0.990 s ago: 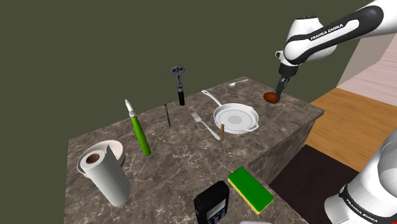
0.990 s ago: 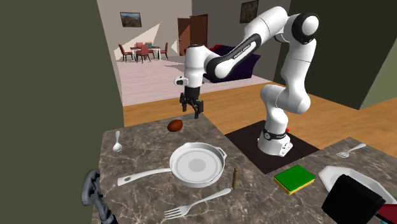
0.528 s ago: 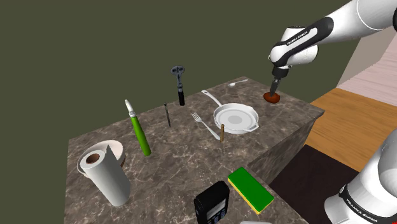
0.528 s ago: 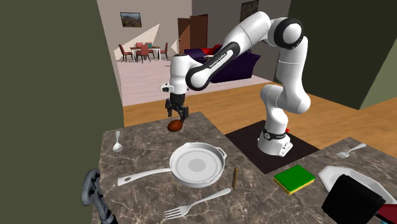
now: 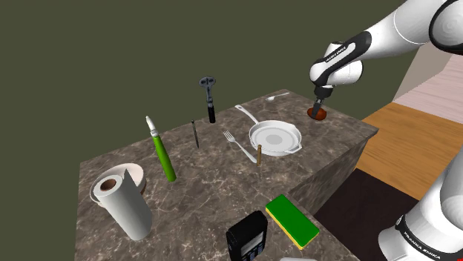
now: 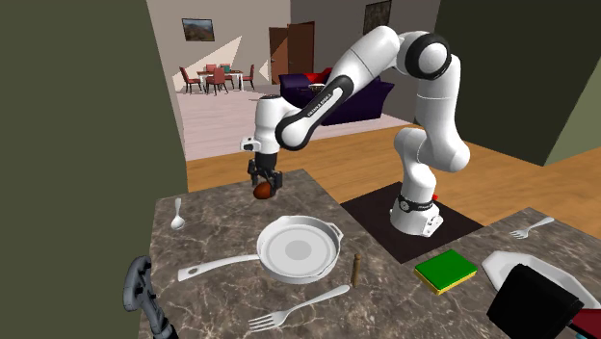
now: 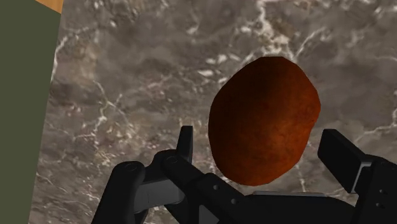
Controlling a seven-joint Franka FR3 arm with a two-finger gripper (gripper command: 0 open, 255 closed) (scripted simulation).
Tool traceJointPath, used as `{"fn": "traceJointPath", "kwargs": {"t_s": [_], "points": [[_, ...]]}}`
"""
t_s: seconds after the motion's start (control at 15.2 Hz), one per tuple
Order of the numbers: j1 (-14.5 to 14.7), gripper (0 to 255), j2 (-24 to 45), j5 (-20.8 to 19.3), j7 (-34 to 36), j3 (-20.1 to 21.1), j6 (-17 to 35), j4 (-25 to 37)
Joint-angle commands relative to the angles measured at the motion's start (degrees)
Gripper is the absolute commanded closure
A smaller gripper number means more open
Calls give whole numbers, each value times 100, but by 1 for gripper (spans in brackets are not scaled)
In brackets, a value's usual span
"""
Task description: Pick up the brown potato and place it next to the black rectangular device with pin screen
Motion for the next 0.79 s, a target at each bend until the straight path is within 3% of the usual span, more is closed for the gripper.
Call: {"fn": "traceJointPath", "kwargs": {"t_s": [0.0,0.4,0.46,0.73], "points": [[-11,0,64,54,-32,17,55,2],[-11,0,64,54,-33,17,54,2],[-11,255,64,54,-33,17,54,3],[-11,255,64,54,-32,17,54,3]]}}
